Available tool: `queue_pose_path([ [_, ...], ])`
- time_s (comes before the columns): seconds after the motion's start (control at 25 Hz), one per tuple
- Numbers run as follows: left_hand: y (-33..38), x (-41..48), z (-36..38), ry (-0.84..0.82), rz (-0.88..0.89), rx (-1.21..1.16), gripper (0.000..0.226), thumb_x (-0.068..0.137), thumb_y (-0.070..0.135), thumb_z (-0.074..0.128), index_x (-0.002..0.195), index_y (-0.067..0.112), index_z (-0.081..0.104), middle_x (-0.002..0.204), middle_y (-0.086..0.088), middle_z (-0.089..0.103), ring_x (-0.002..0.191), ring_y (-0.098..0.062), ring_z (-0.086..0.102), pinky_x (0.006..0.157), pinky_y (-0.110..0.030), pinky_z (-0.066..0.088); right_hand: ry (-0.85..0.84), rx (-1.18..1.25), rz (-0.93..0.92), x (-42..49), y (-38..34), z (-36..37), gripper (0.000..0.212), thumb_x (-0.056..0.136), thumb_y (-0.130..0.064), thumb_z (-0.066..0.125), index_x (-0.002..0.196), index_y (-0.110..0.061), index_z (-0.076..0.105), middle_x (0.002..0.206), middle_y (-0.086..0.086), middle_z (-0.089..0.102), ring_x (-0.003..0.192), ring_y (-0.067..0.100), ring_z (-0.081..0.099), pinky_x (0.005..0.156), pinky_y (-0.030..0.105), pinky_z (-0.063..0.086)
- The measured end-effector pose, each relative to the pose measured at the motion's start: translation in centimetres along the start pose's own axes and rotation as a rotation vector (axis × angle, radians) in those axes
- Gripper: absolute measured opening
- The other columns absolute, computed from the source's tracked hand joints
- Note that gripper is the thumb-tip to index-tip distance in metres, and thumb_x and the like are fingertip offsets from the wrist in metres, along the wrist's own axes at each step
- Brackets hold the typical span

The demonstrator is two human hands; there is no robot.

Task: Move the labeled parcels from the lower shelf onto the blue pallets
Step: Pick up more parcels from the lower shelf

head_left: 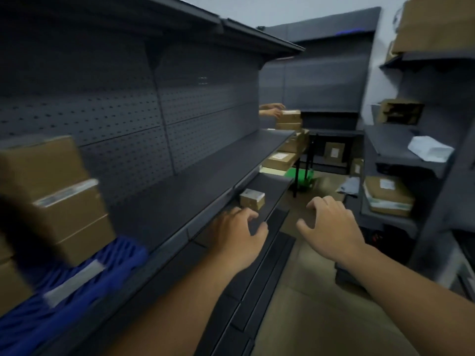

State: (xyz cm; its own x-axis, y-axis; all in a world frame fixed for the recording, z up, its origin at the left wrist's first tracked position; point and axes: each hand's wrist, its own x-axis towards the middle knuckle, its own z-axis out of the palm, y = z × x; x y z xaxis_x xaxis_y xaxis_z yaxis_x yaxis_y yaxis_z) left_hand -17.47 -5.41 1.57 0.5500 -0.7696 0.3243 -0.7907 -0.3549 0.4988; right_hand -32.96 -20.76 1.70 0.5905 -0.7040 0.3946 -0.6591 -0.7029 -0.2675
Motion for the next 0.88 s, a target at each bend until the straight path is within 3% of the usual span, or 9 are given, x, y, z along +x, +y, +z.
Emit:
queue_pose_path([
  [0.28, 0.2, 11.5, 13.2, -0.028, -0.174, -0.014, 0.039, 0.097, 0.048, 0.056, 0.133, 0.031, 0.058, 0.128, 0.010, 0.058, 0.121, -0.016, 0.050, 0.102, -0.040, 0.046, -0.123, 0.026, 0.032, 11.1, 12.0, 8.4, 0.051, 0.088, -0.057, 0.057, 0.126, -0.024, 0.053, 0.119, -0.003, 0.054, 0.112, 0.021, 0.051, 0.094, 0.036, 0.044],
  [0.48, -3.1, 16.6, 20.7, -0.020, -0.304, -0.114, 0.037, 0.098, 0.048, 0.056, 0.134, 0.036, 0.056, 0.120, 0.025, 0.052, 0.118, -0.005, 0.049, 0.091, -0.025, 0.041, -0.224, 0.083, -0.076, 17.1, 15.7, 16.5, 0.053, 0.088, -0.054, 0.061, 0.129, -0.021, 0.053, 0.116, 0.000, 0.054, 0.107, 0.023, 0.052, 0.090, 0.037, 0.046],
  [0.76, -10.6, 30.8, 29.6, 0.072, -0.464, -0.121, 0.047, 0.096, 0.045, 0.060, 0.140, 0.032, 0.053, 0.141, 0.005, 0.050, 0.127, -0.019, 0.050, 0.095, -0.037, 0.047, -0.338, 0.114, -0.153, 32.0, 18.7, 28.5, 0.063, 0.088, -0.053, 0.062, 0.140, -0.023, 0.042, 0.134, 0.003, 0.048, 0.121, 0.025, 0.046, 0.103, 0.038, 0.041],
  [0.88, -12.9, 35.6, 32.7, 0.044, -0.559, -0.118, 0.052, 0.096, 0.044, 0.060, 0.146, 0.031, 0.049, 0.149, 0.000, 0.046, 0.131, -0.022, 0.048, 0.092, -0.036, 0.047, -0.410, 0.129, -0.161, 38.0, 18.4, 33.9, 0.071, 0.086, -0.057, 0.062, 0.145, -0.027, 0.038, 0.139, 0.004, 0.045, 0.127, 0.026, 0.043, 0.106, 0.040, 0.039],
])
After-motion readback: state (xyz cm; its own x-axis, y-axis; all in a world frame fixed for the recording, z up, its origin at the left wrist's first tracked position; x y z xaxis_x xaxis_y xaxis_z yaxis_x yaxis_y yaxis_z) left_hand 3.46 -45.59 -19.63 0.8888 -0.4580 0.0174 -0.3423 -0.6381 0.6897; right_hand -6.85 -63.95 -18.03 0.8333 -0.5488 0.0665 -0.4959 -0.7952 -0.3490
